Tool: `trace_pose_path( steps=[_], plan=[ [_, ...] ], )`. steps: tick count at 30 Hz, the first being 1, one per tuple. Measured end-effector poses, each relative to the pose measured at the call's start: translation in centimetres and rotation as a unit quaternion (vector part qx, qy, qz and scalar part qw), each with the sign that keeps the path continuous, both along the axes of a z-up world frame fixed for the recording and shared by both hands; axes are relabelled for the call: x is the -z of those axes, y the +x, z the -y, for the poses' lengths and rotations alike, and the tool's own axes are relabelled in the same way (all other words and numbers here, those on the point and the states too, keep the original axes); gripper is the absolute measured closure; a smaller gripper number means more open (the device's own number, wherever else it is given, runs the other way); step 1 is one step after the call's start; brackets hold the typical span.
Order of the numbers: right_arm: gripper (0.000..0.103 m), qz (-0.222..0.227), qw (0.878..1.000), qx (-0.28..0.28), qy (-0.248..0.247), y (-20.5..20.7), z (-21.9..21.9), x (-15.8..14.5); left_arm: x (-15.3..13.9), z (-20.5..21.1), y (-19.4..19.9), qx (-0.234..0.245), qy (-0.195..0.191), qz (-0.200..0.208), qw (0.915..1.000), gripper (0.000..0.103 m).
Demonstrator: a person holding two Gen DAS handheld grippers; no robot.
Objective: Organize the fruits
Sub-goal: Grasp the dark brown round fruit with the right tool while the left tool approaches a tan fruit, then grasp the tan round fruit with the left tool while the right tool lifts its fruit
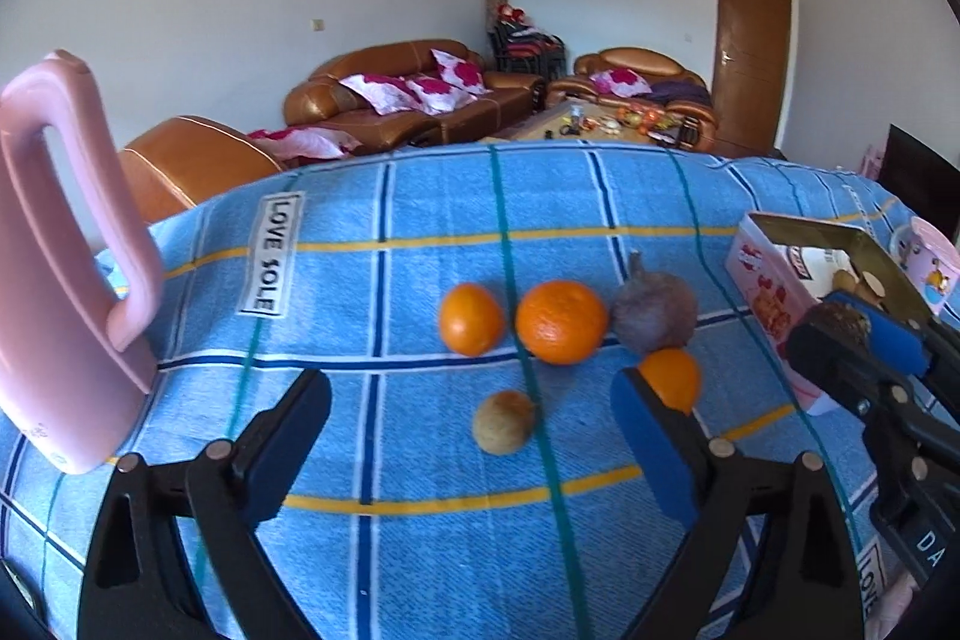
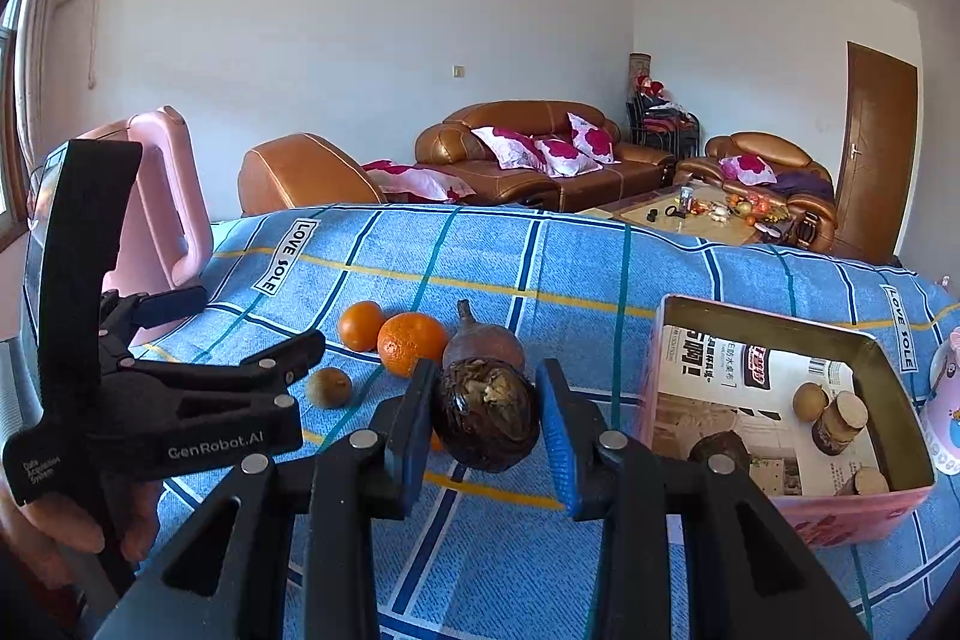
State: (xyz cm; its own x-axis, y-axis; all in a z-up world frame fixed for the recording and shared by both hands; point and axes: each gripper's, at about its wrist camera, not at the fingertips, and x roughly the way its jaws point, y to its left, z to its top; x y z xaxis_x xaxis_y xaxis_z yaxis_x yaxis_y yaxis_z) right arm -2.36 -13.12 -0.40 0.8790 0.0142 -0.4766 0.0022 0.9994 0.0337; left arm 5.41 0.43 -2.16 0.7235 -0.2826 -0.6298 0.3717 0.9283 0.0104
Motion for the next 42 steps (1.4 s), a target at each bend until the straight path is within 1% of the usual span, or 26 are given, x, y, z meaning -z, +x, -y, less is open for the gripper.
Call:
trace_pose_path(
  steps=[1, 2, 3, 4, 6, 7, 9, 11, 12, 13, 14, 16, 17, 18, 20, 23, 25, 27, 30, 33, 37, 42],
  plan=[
    [0.067, -0.002, 1.0, -0.001, 0.003, 0.0, 0.1, 0.1, 0.2, 0.3, 0.2, 0.009, -0.002, -0.014, 0.9999, 0.015],
    [0.067, -0.004, 1.0, -0.001, 0.004, 0.1, 0.1, 0.1, 0.5, 0.6, 0.4, 0.014, -0.003, -0.026, 0.9996, 0.021],
    [0.067, -0.004, 1.0, -0.001, 0.003, 0.0, 0.2, 0.2, 0.8, 0.7, 0.5, 0.016, -0.002, -0.035, 0.9993, 0.027],
    [0.067, -0.005, 1.0, -0.003, 0.003, 0.2, 0.1, 0.2, 0.9, 0.9, 0.7, 0.015, 0.0, -0.043, 0.999, 0.029],
    [0.067, -0.006, 1.0, -0.006, 0.002, 0.1, 0.1, 0.2, 1.4, 1.0, 1.2, 0.01, 0.003, -0.062, 0.998, 0.041],
    [0.067, -0.007, 1.0, -0.007, 0.002, 0.1, 0.0, 0.3, 1.7, 1.1, 1.6, 0.008, 0.004, -0.076, 0.9971, 0.044],
    [0.067, -0.007, 1.0, -0.009, 0.003, 0.1, 0.1, 0.3, 3.0, 1.2, 2.5, 0.002, 0.008, -0.113, 0.9935, 0.058],
    [0.067, -0.009, 1.0, -0.01, 0.005, 0.2, 0.2, 0.4, 2.9, 1.1, 2.7, 0.001, -0.007, -0.113, 0.9936, 0.059],
    [0.067, -0.01, 1.0, -0.012, 0.007, 0.2, 0.3, 0.5, 3.0, 1.2, 2.8, -0.001, -0.005, -0.118, 0.9929, 0.059],
    [0.067, -0.011, 1.0, -0.012, 0.007, 0.2, 0.3, 0.5, 3.0, 1.4, 2.8, -0.005, 0.001, -0.114, 0.9935, 0.059],
    [0.067, -0.012, 1.0, -0.013, 0.008, 0.2, 0.4, 0.5, 3.0, 1.8, 2.7, -0.008, 0.013, -0.11, 0.9938, 0.061],
    [0.067, -0.013, 1.0, -0.013, 0.008, 0.3, 0.5, 0.6, 3.1, 2.8, 2.5, -0.011, 0.045, -0.101, 0.9938, 0.061],
    [0.067, -0.013, 1.0, -0.014, 0.008, 0.4, 0.5, 0.6, 3.0, 3.2, 2.3, -0.008, 0.053, -0.097, 0.9939, 0.069],
    [0.067, -0.014, 1.0, -0.014, 0.009, 0.4, 0.5, 0.6, 3.0, 3.5, 2.1, 0.0, 0.055, -0.094, 0.994, 0.074],
    [0.067, -0.013, 1.0, -0.015, 0.008, 0.2, 0.5, 0.6, 2.9, 3.9, 1.8, 0.001, 0.065, -0.088, 0.994, 0.074],
    [0.067, -0.01, 1.0, -0.014, 0.007, 0.2, 0.5, 0.6, 2.4, 3.5, 1.3, -0.008, 0.059, -0.072, 0.9956, 0.074],
    [0.067, -0.001, 1.0, -0.01, 0.008, -0.1, 0.7, 0.6, 1.6, 2.7, 0.6, -0.019, 0.044, -0.045, 0.9978, 0.074],
    [0.067, 0.021, 1.0, 0.0, 0.001, -0.7, 0.7, 0.3, 0.7, 2.1, -0.7, -0.036, 0.036, -0.008, 0.9987, 0.074],
    [0.067, 0.05, 0.998, 0.018, -0.022, -1.3, 0.6, -0.1, -0.3, 1.8, -2.0, -0.063, 0.04, 0.044, 0.9963, 0.074],
    [0.067, 0.06, 0.997, 0.03, -0.03, -1.5, 0.7, -0.3, -1.3, 1.8, -2.7, -0.072, 0.046, 0.081, 0.9931, 0.074],
    [0.067, 0.071, 0.996, 0.05, -0.036, -1.6, 1.2, -0.6, -1.7, 2.5, -3.3, -0.071, 0.057, 0.111, 0.9895, 0.074],
    [0.067, 0.063, 0.996, 0.052, -0.032, -1.3, 1.5, -0.6, -2.0, 2.9, -3.3, -0.072, 0.067, 0.13, 0.9866, 0.074]
  ],
)
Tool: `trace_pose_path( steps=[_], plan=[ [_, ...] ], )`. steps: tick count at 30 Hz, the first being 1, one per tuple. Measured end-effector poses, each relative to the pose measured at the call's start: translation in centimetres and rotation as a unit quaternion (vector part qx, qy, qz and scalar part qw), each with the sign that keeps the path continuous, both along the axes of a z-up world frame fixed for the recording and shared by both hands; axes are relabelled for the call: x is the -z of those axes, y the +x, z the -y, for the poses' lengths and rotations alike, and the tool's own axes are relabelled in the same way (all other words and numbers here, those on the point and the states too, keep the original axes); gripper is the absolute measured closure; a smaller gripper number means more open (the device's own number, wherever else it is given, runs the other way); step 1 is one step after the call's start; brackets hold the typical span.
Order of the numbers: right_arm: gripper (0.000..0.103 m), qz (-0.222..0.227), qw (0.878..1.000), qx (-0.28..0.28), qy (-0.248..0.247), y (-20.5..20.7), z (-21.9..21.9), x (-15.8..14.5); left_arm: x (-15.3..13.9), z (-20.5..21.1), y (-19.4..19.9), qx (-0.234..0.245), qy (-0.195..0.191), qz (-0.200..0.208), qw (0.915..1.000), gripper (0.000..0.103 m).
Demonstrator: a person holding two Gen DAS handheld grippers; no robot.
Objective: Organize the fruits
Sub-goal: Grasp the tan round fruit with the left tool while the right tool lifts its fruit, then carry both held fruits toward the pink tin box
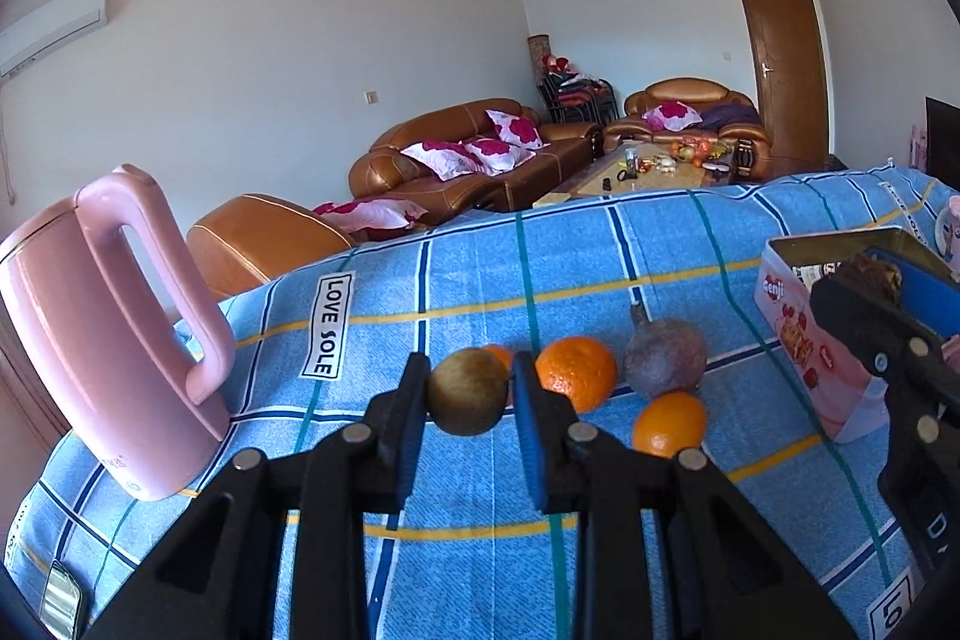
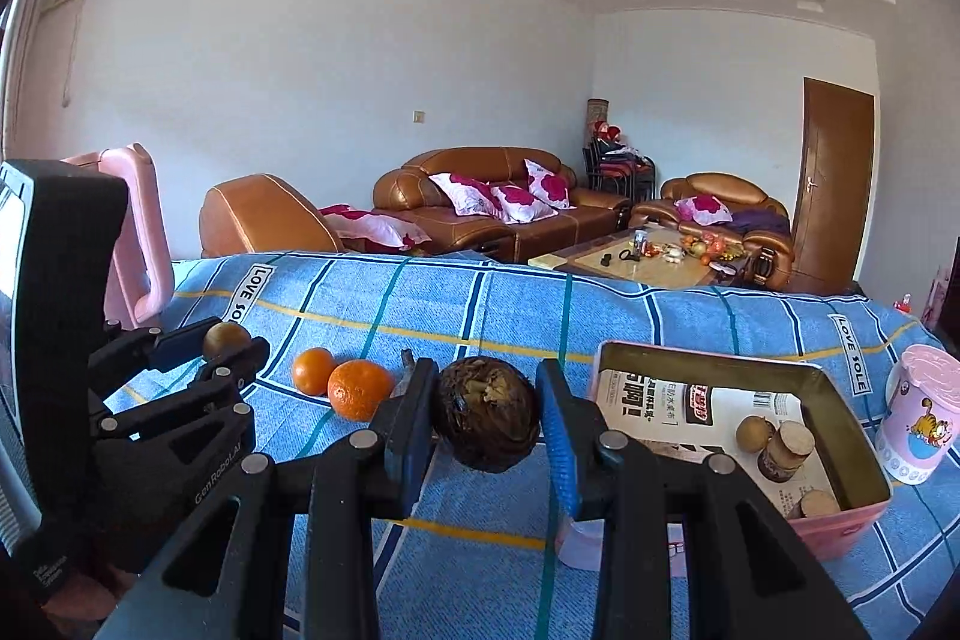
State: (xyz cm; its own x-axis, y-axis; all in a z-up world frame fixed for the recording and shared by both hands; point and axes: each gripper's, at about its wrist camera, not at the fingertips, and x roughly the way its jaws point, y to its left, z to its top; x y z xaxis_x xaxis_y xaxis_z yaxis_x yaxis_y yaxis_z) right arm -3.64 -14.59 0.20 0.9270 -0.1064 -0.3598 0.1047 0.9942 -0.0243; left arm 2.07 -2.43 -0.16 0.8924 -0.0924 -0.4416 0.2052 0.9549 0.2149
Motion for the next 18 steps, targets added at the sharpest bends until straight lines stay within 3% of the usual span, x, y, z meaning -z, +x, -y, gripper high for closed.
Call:
trace_pose_path(
  steps=[11, 18],
  plan=[
    [0.067, 0.003, 1.0, 0.003, -0.001, -0.5, -0.2, 0.0, -0.5, 0.0, -1.9, -0.014, 0.001, 0.04, 0.9991, 0.074],
    [0.067, 0.0, 1.0, 0.0, 0.002, -1.2, 0.0, -0.1, -0.6, -0.2, -2.4, -0.022, -0.004, 0.042, 0.9989, 0.074]
  ],
)
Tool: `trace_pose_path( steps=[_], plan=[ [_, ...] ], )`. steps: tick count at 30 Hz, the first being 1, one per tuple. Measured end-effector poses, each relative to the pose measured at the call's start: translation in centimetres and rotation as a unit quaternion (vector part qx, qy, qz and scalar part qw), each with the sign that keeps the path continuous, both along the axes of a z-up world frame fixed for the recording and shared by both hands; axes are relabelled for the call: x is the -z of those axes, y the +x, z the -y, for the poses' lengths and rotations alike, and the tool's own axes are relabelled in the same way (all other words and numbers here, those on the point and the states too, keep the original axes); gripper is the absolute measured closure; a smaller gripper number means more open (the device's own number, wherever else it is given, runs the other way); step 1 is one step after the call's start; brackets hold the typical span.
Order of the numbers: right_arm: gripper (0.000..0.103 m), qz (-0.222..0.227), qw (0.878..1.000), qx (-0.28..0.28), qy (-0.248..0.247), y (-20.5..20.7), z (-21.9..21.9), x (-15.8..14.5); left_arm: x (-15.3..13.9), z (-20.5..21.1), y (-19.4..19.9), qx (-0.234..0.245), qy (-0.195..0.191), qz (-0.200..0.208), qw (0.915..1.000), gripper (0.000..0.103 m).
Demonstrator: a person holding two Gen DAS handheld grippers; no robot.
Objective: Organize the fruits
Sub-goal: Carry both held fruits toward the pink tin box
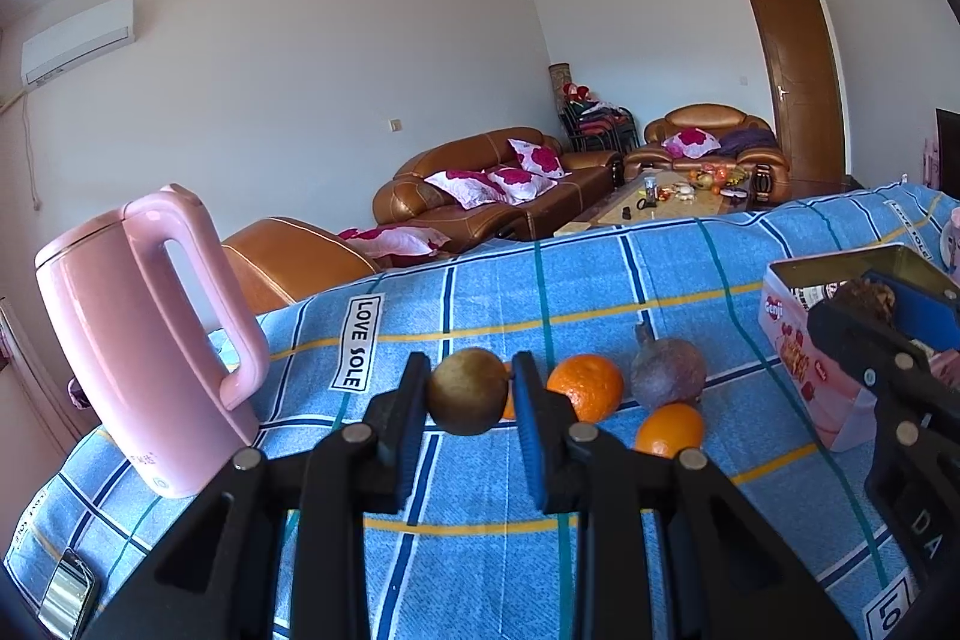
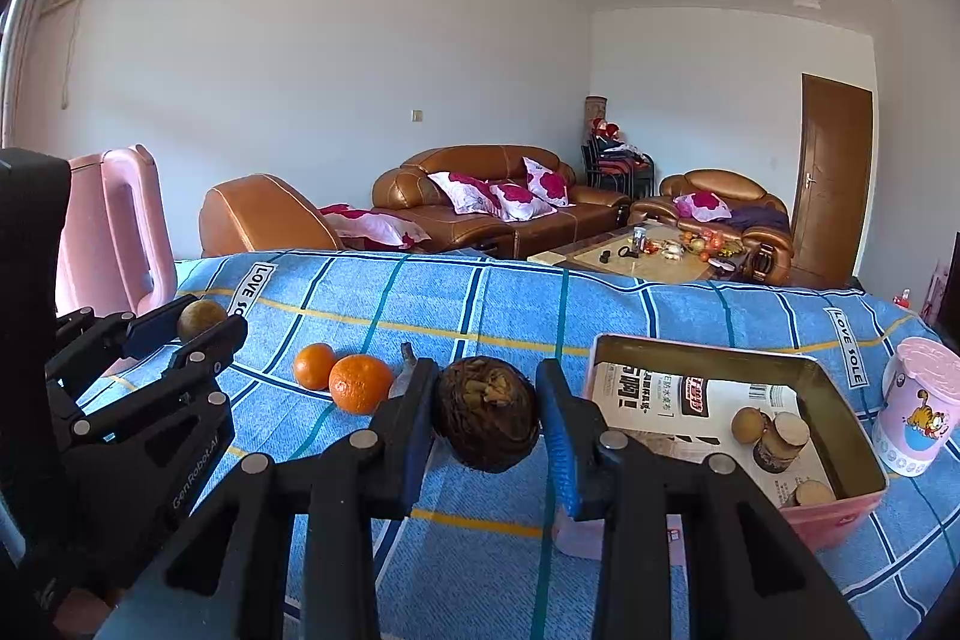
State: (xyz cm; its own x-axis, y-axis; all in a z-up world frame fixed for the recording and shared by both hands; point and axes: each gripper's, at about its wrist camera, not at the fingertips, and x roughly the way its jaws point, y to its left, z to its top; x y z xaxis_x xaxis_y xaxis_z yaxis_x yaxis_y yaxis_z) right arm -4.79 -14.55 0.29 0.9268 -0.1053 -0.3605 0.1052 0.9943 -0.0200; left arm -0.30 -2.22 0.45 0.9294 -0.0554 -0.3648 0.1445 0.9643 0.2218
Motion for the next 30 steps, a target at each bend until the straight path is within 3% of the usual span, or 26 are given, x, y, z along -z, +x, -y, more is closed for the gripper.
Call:
trace_pose_path(
  steps=[9, 30],
  plan=[
    [0.067, 0.0, 1.0, 0.001, -0.007, -1.0, 0.5, -0.1, 0.1, 0.0, -0.5, -0.014, -0.005, -0.004, 0.9999, 0.074],
    [0.067, -0.007, 1.0, 0.021, -0.002, -2.3, 3.4, -0.1, 0.1, 2.4, -2.1, 0.008, -0.004, -0.013, 0.9999, 0.074]
  ],
)
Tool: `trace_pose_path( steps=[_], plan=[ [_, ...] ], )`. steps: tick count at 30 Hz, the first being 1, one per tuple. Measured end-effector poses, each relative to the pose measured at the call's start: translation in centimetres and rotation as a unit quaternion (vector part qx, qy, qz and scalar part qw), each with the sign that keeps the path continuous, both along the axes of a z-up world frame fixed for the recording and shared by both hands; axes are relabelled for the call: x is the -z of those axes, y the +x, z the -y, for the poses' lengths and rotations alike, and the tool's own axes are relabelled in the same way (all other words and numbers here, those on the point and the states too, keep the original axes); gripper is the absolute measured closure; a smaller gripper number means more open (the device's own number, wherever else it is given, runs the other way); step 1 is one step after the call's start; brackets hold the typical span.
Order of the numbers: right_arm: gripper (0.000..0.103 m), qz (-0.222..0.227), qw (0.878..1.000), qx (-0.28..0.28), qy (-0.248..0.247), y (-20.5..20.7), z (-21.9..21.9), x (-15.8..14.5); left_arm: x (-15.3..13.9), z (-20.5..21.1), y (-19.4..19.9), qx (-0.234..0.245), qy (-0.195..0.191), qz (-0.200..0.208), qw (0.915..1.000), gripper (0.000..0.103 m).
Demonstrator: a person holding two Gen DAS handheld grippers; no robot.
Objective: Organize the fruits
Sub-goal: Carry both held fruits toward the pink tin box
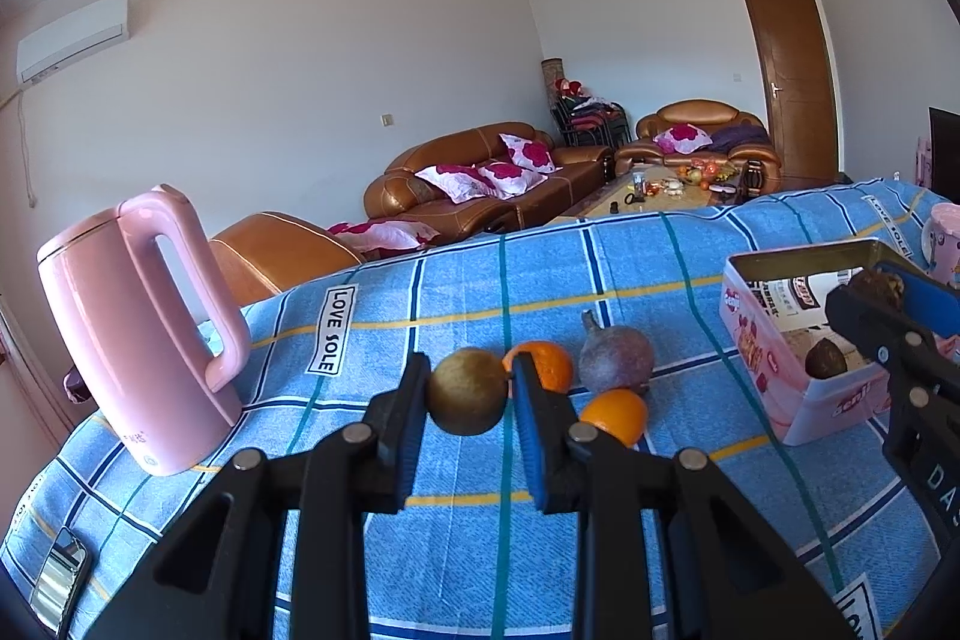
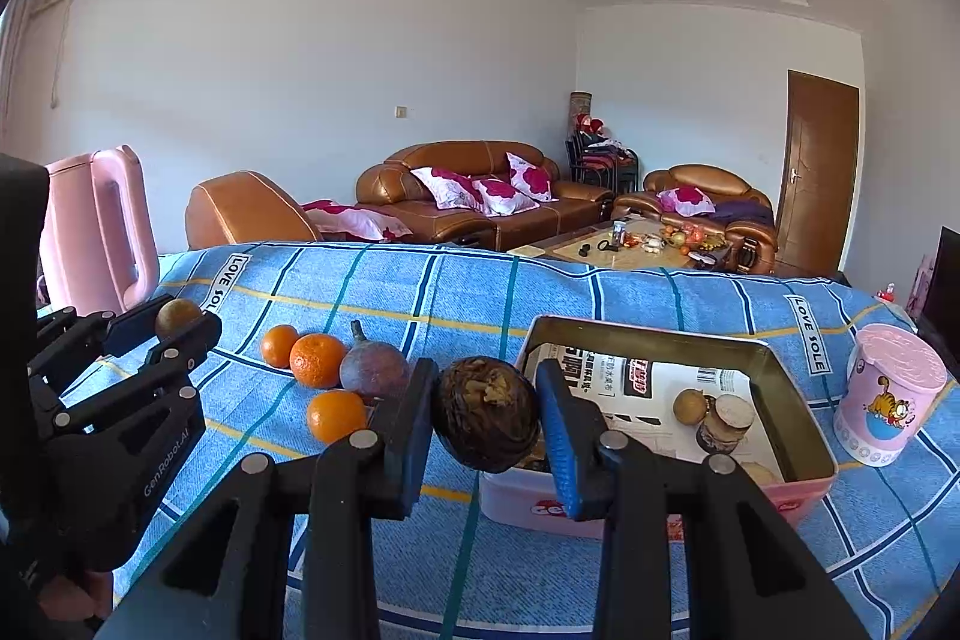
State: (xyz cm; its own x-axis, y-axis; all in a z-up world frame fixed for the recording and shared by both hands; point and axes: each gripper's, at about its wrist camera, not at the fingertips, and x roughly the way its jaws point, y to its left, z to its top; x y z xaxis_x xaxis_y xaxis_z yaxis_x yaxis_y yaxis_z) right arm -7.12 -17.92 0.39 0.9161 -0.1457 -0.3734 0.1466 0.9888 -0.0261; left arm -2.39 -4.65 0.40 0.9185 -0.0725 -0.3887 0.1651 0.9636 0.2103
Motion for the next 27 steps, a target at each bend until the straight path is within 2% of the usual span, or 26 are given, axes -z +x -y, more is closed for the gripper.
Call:
trace_pose_path(
  steps=[5, 19, 27],
  plan=[
    [0.067, -0.001, 1.0, 0.009, -0.002, -0.3, 0.9, 0.0, 0.1, 0.5, -0.1, 0.009, -0.011, -0.015, 0.9998, 0.074],
    [0.067, -0.002, 0.999, 0.037, -0.01, -0.8, 3.8, 0.0, 0.1, 3.5, -0.8, 0.032, -0.009, -0.021, 0.9992, 0.074],
    [0.067, -0.001, 0.999, 0.05, -0.019, -1.1, 5.9, 0.0, 0.2, 5.3, -0.6, 0.047, -0.026, -0.041, 0.9977, 0.074]
  ],
)
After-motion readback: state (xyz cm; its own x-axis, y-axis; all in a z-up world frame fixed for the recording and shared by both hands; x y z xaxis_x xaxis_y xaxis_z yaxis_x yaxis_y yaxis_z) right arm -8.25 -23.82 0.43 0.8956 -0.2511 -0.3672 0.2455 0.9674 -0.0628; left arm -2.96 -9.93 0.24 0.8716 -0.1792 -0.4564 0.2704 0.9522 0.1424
